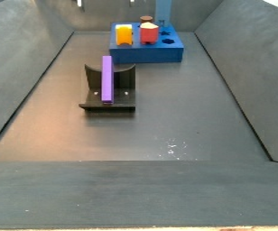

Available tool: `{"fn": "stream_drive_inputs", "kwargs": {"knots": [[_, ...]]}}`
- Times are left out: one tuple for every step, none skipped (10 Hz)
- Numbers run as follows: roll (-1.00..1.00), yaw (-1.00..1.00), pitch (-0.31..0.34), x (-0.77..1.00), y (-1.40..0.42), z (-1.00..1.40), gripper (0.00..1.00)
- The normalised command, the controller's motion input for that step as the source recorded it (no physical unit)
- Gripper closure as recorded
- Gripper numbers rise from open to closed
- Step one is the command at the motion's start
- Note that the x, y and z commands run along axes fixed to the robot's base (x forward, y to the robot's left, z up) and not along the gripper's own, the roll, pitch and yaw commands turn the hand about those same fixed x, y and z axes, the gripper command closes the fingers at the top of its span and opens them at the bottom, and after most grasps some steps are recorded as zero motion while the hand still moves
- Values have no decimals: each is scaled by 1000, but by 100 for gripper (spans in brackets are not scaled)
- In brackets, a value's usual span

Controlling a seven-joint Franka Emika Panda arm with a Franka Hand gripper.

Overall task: Pick up the double-square object. Move up. Rotate the double-square object. Place the double-square object on the fixture. Regrasp the double-square object. Move to above the board. Insert the double-square object.
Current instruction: Regrasp the double-square object.

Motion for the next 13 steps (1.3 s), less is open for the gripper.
{"fn": "stream_drive_inputs", "kwargs": {"knots": [[180, 128, -68, 49, 61, -1000, 0], [132, 92, -86, 60, 53, -1000, 0], [101, 66, -93, 68, 51, -1000, 0], [86, 51, -95, 74, 49, -1000, 0], [74, 16, -89, 84, 44, -1000, 0], [70, 7, -84, 90, 41, -1000, 0], [64, -11, -64, 99, 36, -1000, 0], [64, -17, -49, 106, 29, -1000, 0], [65, -18, -25, 116, 23, -999, 0], [62, -15, -17, 113, 18, -908, 0], [62, -3, 0, 97, 11, -731, 0], [68, 8, 3, 85, 3, -599, 0], [68, 20, 6, 80, 0, -474, 0]]}}
